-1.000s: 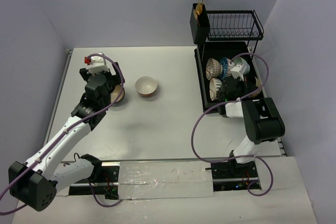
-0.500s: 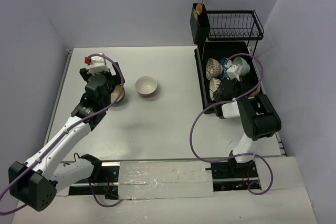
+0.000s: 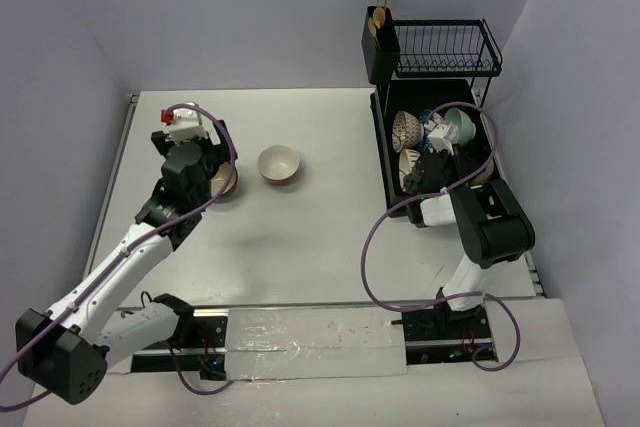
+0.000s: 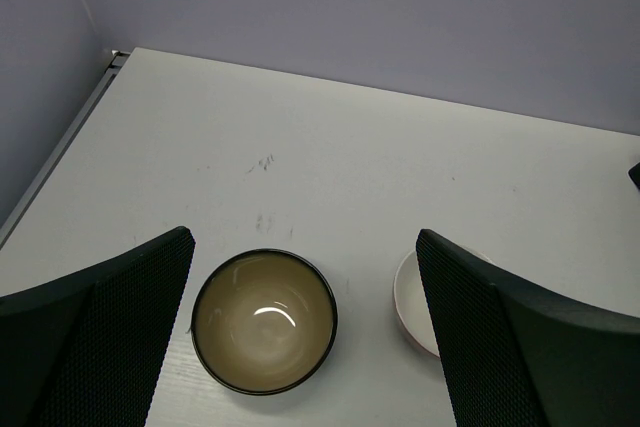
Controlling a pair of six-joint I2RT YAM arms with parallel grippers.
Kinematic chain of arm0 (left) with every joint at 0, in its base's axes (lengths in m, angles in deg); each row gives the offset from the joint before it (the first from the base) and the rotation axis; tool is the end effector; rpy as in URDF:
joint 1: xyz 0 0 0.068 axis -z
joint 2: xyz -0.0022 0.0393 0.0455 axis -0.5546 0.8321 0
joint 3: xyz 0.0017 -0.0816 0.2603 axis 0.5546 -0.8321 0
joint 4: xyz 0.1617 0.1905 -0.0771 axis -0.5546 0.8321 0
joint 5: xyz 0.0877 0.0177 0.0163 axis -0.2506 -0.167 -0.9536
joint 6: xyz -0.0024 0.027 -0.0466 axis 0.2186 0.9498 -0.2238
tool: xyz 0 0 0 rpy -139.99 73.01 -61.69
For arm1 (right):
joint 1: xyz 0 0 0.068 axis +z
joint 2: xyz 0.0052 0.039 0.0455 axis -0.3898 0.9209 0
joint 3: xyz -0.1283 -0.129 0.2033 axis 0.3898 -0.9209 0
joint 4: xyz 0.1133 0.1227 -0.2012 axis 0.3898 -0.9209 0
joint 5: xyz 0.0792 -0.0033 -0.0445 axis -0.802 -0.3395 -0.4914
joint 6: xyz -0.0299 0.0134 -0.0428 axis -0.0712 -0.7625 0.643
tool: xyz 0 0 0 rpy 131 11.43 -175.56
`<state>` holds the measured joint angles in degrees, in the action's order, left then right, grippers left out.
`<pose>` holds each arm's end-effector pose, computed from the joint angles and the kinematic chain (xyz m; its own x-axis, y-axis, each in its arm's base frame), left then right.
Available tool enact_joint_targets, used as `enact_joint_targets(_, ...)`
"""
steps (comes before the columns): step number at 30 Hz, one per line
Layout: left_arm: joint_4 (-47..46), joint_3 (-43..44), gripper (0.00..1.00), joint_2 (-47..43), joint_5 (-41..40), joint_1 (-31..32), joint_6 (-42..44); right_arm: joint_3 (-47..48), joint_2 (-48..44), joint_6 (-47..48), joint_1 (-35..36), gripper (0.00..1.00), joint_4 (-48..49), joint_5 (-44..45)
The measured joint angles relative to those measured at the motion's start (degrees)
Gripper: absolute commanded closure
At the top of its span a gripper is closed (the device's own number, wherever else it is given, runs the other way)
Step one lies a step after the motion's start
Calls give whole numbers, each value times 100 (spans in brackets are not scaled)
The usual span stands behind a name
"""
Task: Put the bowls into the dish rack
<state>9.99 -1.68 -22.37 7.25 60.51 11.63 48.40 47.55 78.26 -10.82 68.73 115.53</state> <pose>0.2187 -0.0879 0.3379 -0.0774 -0.1431 -0.9867 -0.1525 0.9797 -0.1301 0.2953 0.0286 0.1894 -0.6009 -0.3673 -0.7099 0.6382 0.3144 -0.7028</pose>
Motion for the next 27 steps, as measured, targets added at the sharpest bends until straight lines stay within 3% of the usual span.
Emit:
enact_joint_targets(6, 0, 0, 1, -35, 2, 0, 0, -9, -269, -586, 0, 64, -623, -81)
enact_joint_targets(12, 0, 0, 1, -83, 4, 0, 0, 74, -1388, -2544, -101, 56, -2999, -625)
enact_joint_targets(20, 0, 0, 1, -177, 17, 0, 0, 396, -1849, -4151, -284, 51, -4903, -1156)
enact_joint_targets(27, 0, -11, 1, -243, 13, 0, 22, 1049, -2546, -6439, -1283, 38, -7324, -2616)
